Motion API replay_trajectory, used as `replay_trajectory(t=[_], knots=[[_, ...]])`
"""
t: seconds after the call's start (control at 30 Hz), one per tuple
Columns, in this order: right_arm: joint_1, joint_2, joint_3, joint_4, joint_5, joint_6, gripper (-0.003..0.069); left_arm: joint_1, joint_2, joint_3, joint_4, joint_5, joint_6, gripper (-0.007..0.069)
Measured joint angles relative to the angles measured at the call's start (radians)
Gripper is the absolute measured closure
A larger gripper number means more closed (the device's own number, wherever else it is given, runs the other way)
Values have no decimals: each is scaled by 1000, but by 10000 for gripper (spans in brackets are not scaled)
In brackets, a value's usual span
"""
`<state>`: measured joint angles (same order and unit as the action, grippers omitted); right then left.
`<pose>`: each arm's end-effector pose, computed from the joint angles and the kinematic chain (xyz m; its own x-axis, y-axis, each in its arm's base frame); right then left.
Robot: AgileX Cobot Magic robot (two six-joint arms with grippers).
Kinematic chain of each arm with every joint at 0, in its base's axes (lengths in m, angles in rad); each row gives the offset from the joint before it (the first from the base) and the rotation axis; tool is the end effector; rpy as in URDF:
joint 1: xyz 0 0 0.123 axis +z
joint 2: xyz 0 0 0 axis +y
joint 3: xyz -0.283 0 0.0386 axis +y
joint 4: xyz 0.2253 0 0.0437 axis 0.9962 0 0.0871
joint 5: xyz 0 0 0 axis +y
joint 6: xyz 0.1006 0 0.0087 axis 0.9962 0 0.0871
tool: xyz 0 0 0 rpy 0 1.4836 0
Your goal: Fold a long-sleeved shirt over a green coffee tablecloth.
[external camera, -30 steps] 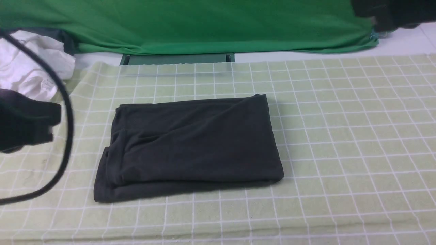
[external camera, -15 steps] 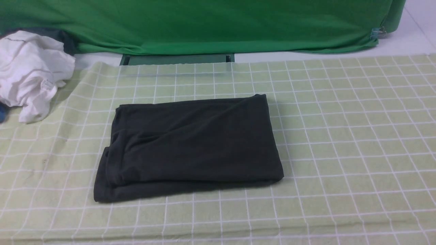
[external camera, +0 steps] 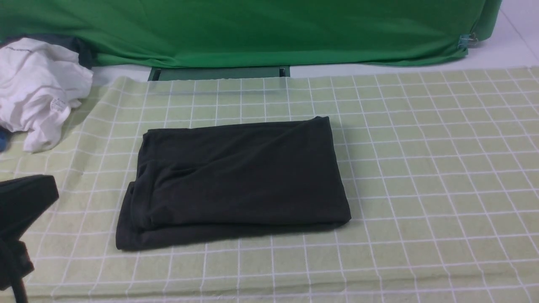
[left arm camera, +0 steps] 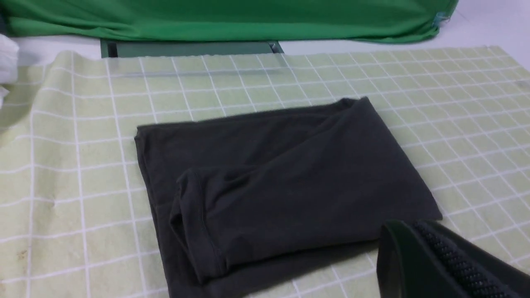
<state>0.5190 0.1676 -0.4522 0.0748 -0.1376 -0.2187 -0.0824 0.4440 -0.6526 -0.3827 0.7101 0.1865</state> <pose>0.0175 0.0088 0.3626 0.4891 0.1134 -0.8648 -0.4221 0.8984 -0.1209 0.0612 -0.0297 0.3327 -0.3985 -0.0737 -0.9142 0.2633 0.9456 -0.1910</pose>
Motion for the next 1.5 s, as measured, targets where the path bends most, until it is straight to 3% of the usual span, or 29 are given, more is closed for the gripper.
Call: replay_trajectory(t=[0.67, 0.93, 1.23, 1.5], knots=[[0, 0, 1, 0, 0, 1, 445, 0, 0, 0, -3, -58, -1, 612], [0, 0, 2, 0, 0, 1, 425, 0, -24, 21, 114, -162, 34, 612], [0, 0, 3, 0, 0, 1, 421, 0, -266, 357, 218, -536, 34, 612], [0, 0, 3, 0, 0, 1, 421, 81, -411, 583, 242, -591, 33, 612]])
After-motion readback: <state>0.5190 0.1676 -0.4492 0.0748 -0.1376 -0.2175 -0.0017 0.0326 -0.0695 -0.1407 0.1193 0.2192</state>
